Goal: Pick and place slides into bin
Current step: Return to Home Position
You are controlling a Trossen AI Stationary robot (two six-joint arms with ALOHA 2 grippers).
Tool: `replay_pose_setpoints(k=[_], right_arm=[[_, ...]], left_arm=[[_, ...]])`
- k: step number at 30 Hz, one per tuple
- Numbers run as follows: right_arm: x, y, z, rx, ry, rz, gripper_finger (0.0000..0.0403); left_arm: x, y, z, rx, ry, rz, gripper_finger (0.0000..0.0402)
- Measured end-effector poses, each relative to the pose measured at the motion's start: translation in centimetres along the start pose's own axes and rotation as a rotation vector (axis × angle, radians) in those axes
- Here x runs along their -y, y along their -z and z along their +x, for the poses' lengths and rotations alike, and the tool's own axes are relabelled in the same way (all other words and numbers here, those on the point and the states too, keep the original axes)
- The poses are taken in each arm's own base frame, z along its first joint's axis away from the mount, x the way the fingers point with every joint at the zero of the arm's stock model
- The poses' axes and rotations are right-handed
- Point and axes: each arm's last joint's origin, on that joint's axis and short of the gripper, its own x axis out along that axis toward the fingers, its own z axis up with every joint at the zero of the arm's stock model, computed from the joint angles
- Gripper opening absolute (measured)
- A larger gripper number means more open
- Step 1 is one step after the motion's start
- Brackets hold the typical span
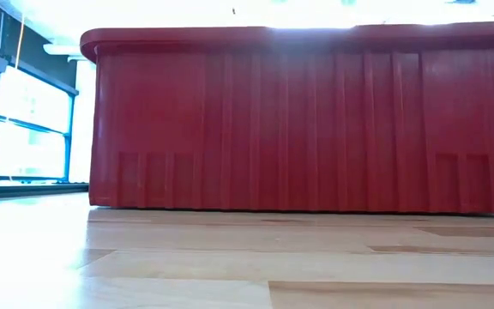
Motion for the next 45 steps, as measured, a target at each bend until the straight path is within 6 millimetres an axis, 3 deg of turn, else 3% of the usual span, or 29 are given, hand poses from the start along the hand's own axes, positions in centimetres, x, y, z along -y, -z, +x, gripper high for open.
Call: replay_pose_setpoints(k=[5,11,16,22,35,45], right_arm=[[0.1,0.0,0.0,0.001,0.035,0.001,0.0134],[0.1,0.0,0.0,0.004,0.046,0.003,0.0134],[0.2,0.1,0.0,0.002,0.046,-0.036,0.0134],[0.2,0.3,0.0,-0.025,0.059,-0.077,0.0134],[0.7,0.8,-0.1,-0.068,0.182,-0.075,0.0134],[0.9,2.1,-0.3,-0.206,0.204,-0.082,0.0134]], left_arm=[[2.1,3.4,2.7,0.191,0.093,0.118,0.0239],[3.0,9.4,4.4,0.254,0.088,-0.037,0.0239],[4.3,12.5,6.2,0.413,0.096,-0.034,0.0239],[5.8,16.1,8.3,0.413,0.146,-0.068,0.0239],[7.6,19.3,10.7,0.502,0.211,-0.051,0.0239],[8.2,20.0,11.1,0.513,0.316,-0.007,0.0239]])
